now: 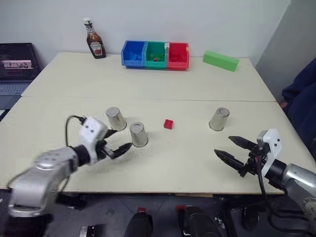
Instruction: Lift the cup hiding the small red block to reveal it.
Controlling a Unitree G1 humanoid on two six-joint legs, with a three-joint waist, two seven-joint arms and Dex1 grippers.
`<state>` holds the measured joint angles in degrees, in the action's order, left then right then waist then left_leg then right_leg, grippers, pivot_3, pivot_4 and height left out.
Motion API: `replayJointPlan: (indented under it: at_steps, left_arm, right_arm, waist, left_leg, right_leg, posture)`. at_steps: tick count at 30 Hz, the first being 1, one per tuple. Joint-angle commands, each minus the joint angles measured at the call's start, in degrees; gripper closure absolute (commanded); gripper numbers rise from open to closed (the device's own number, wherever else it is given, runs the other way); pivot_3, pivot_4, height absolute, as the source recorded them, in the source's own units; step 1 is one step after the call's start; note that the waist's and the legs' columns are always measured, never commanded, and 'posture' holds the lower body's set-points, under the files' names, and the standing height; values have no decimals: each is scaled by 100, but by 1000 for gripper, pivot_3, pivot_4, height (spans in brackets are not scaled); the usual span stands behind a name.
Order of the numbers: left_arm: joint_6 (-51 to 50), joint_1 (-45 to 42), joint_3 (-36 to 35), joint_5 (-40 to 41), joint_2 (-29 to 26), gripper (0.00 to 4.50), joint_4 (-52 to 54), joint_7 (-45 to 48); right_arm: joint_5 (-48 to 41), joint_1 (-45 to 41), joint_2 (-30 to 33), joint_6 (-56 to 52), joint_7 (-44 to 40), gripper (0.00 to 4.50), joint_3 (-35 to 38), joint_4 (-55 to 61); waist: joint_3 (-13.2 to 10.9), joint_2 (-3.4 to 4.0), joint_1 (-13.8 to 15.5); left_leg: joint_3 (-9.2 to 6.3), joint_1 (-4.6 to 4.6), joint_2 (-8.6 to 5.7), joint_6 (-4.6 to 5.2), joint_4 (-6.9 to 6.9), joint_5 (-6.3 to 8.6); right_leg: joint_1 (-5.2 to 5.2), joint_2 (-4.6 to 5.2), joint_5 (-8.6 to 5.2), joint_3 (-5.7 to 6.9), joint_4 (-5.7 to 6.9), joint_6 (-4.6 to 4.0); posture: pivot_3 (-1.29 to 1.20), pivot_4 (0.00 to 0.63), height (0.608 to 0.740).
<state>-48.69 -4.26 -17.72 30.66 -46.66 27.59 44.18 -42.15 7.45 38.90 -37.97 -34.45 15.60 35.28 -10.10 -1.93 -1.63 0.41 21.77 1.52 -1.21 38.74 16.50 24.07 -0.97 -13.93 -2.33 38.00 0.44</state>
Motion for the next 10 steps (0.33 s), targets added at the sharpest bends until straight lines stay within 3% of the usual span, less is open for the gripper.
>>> replayJointPlan:
  at_steps: [1, 5, 10]
  left_arm:
    - [-592, 76, -925, 782, -851, 42, 132, 801]
    - [-621, 189, -1158, 797, -1271, 42, -261, 996]
    - [-413, 270, -1032, 766, -1163, 42, -308, 924]
  right_arm:
    - [-187, -144, 274, -89, -295, 0, 198, -91]
    - [-187, -249, 425, -86, -478, 0, 178, -242]
    - [-231, -397, 424, -187, -458, 0, 183, -286]
  waist:
    - [-6, 0, 2]
    - [-9, 5, 0]
    - [-11, 7, -4]
  left_leg:
    - [0, 4, 2, 0, 3, 0]
    - [5, 3, -4, 0, 0, 0]
    - [3, 7, 1, 1, -6, 1]
  right_leg:
    - [2, 0, -1, 2, -4, -2]
    - [2, 3, -2, -2, -6, -2]
    - [8, 2, 1, 0, -6, 2]
  posture:
    - [0, 150, 740]
    - [0, 150, 740]
    - [0, 150, 740]
